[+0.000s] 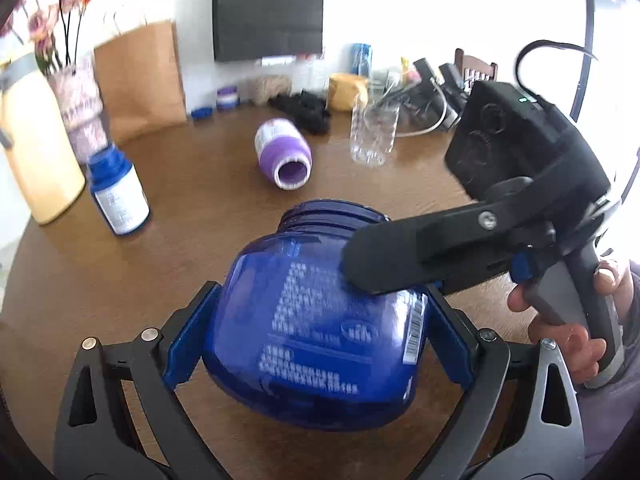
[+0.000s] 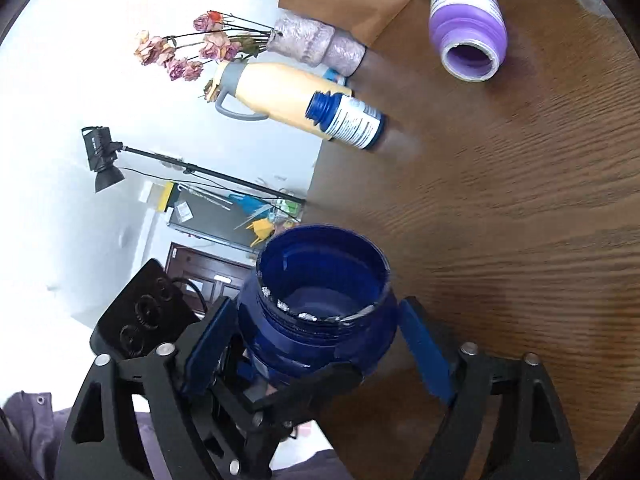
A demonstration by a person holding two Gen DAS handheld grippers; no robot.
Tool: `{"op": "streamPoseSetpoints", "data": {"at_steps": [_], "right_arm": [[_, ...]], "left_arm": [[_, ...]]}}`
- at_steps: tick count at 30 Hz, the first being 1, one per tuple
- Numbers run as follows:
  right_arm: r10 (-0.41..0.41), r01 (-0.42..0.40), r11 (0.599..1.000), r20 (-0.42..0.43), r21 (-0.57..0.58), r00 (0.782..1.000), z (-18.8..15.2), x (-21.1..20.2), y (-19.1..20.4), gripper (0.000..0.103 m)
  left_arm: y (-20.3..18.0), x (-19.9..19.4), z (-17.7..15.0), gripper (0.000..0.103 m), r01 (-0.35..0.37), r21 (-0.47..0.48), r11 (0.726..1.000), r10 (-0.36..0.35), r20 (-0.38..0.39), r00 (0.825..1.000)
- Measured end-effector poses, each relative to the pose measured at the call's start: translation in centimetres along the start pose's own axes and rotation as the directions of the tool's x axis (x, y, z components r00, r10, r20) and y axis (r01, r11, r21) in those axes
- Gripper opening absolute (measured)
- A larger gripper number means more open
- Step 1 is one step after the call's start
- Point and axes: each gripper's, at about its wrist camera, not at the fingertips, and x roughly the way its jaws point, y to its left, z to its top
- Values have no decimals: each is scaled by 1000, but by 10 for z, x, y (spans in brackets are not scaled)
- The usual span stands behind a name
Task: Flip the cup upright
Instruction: 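Grasp the upright jar with the right tool while the left tool releases it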
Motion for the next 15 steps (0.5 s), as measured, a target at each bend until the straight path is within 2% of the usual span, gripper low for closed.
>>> {"op": "streamPoseSetpoints", "data": {"at_steps": [6, 9, 15], "right_arm": [[93, -91, 991, -14, 98, 996, -2, 4, -12, 91], [124, -119, 983, -26, 140, 992, -2, 7, -19, 97], [24, -24, 999, -8, 44, 1000, -1, 1, -1, 91]], "left_arm": [[1, -4, 1, 93, 30, 22, 999, -30, 26, 999], [2, -4, 1, 93, 56, 14, 998, -56, 43, 997], [8, 3, 3, 94, 96, -24, 995, -95, 19, 995]]}}
